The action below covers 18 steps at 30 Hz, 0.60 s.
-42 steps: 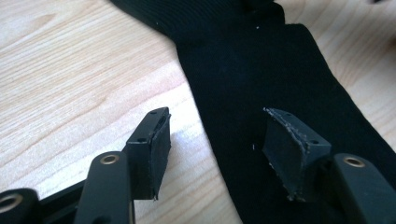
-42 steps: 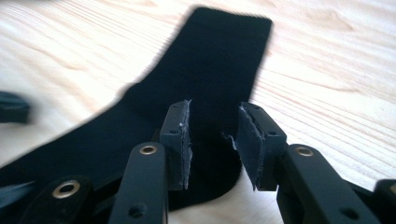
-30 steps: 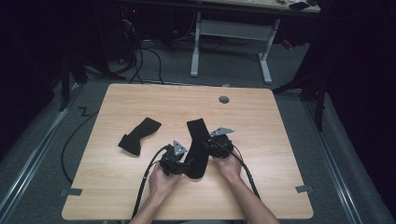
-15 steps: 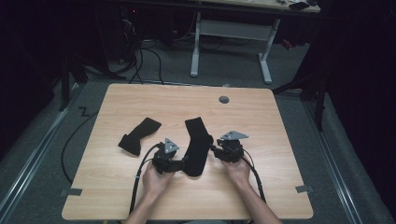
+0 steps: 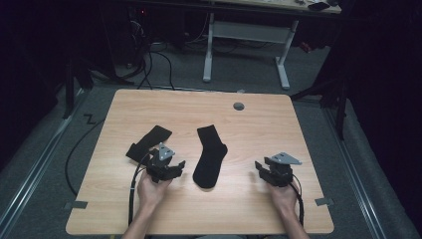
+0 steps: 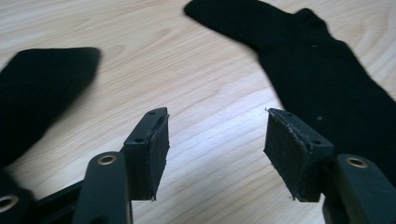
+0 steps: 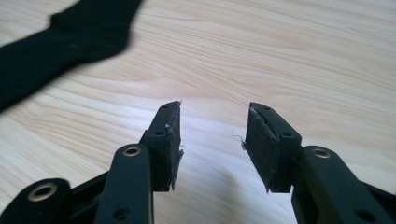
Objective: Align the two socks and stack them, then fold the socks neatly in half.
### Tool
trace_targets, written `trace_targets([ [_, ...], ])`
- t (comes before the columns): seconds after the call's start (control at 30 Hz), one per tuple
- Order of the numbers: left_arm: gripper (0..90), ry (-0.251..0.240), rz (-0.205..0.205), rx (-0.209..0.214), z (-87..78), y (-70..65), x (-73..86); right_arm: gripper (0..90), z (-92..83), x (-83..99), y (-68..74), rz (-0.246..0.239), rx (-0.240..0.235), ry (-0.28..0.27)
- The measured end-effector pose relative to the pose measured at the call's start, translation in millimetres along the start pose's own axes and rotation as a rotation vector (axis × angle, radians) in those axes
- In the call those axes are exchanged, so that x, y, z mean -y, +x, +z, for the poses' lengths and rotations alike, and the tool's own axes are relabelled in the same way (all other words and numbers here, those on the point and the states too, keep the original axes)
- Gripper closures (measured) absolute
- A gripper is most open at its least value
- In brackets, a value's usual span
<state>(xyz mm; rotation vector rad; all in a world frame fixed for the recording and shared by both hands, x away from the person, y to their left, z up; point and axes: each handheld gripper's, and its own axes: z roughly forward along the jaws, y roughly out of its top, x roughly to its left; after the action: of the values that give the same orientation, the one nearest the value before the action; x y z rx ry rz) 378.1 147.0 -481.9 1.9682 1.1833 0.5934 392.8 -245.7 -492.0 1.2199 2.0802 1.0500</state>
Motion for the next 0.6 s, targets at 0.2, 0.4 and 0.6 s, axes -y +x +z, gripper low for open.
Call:
trace_targets([
  [0.2, 36.8, 0.016, -0.021, -0.042, -7.2, 14.8, 1.6, 51.9, -15.2, 14.8, -26.6, 0.055, 0.072, 0.005],
  [0.4, 41.1, 0.009, 0.001, -0.133, -21.6, 30.5, 2.2, 48.2, -16.3, 26.7, -33.0, -0.007, 0.168, 0.039],
  [0.6, 42.6, 0.009, -0.019, -0.158, -28.5, 43.8, -0.8, 47.5, -11.7, 30.4, -36.6, 0.011, 0.141, 0.075],
])
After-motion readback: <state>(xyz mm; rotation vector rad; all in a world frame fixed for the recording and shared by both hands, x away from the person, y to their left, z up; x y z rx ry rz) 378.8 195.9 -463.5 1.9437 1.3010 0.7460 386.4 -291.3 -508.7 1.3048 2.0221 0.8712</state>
